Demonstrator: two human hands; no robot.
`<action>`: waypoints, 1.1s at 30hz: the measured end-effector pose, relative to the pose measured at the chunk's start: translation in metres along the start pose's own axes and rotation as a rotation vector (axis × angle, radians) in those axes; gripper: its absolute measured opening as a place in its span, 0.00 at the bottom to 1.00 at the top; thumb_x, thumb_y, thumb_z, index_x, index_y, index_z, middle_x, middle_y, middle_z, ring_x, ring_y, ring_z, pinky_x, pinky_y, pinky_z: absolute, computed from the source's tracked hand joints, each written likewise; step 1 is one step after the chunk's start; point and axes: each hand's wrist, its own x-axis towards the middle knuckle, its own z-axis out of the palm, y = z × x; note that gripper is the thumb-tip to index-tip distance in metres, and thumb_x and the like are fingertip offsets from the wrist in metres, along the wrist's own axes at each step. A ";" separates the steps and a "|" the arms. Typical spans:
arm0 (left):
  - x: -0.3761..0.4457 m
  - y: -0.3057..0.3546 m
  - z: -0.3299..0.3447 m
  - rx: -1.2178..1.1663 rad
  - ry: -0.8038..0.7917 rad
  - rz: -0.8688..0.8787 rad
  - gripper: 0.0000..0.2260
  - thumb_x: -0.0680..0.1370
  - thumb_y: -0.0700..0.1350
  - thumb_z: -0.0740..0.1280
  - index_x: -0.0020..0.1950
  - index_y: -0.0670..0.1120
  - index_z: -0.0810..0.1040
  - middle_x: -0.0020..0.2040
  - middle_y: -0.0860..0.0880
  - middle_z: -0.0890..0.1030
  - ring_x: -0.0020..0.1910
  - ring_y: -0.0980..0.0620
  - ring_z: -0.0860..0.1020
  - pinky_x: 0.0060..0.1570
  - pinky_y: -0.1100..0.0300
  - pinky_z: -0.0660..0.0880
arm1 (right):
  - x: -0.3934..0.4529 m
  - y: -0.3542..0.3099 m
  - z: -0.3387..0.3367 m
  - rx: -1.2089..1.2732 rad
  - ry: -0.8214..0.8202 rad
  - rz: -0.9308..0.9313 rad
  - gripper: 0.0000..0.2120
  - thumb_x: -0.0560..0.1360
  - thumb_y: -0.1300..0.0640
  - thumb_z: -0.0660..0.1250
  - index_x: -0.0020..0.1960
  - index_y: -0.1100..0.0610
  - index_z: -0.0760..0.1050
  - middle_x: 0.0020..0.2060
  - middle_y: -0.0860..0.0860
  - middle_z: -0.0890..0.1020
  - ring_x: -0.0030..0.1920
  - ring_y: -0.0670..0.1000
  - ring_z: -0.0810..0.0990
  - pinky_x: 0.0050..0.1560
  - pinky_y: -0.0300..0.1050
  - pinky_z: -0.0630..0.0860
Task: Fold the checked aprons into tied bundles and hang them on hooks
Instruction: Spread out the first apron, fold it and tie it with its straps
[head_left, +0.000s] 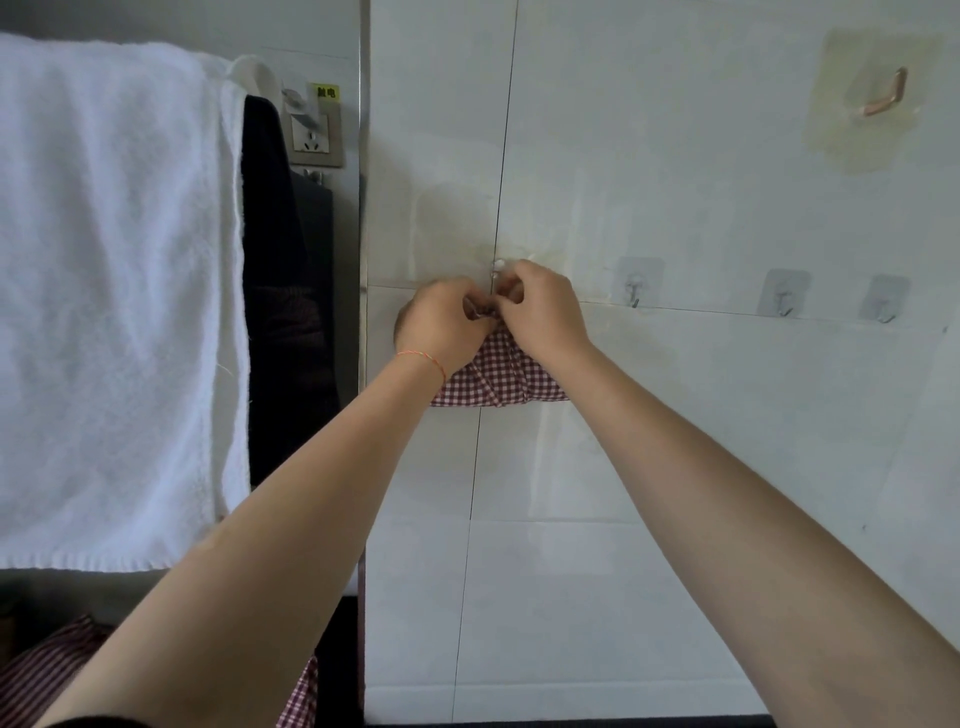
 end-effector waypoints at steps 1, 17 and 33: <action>0.000 0.000 0.001 0.008 0.006 -0.006 0.07 0.76 0.50 0.71 0.53 0.53 0.82 0.48 0.53 0.82 0.48 0.50 0.79 0.51 0.55 0.77 | 0.000 0.000 0.000 0.040 -0.005 0.031 0.08 0.76 0.59 0.70 0.54 0.58 0.80 0.45 0.50 0.82 0.45 0.51 0.80 0.49 0.47 0.78; -0.055 -0.053 0.058 0.678 0.116 0.342 0.32 0.84 0.60 0.40 0.81 0.41 0.45 0.82 0.42 0.48 0.81 0.43 0.45 0.78 0.42 0.43 | -0.090 0.061 0.032 -0.505 0.090 -0.217 0.34 0.84 0.41 0.47 0.81 0.63 0.51 0.80 0.59 0.54 0.81 0.57 0.51 0.79 0.56 0.48; -0.073 -0.064 0.059 0.536 0.064 0.202 0.38 0.82 0.64 0.47 0.81 0.39 0.42 0.81 0.39 0.42 0.80 0.42 0.41 0.79 0.45 0.44 | -0.119 0.077 0.024 -0.579 -0.035 -0.257 0.32 0.84 0.50 0.55 0.82 0.60 0.46 0.81 0.55 0.48 0.81 0.56 0.47 0.78 0.60 0.53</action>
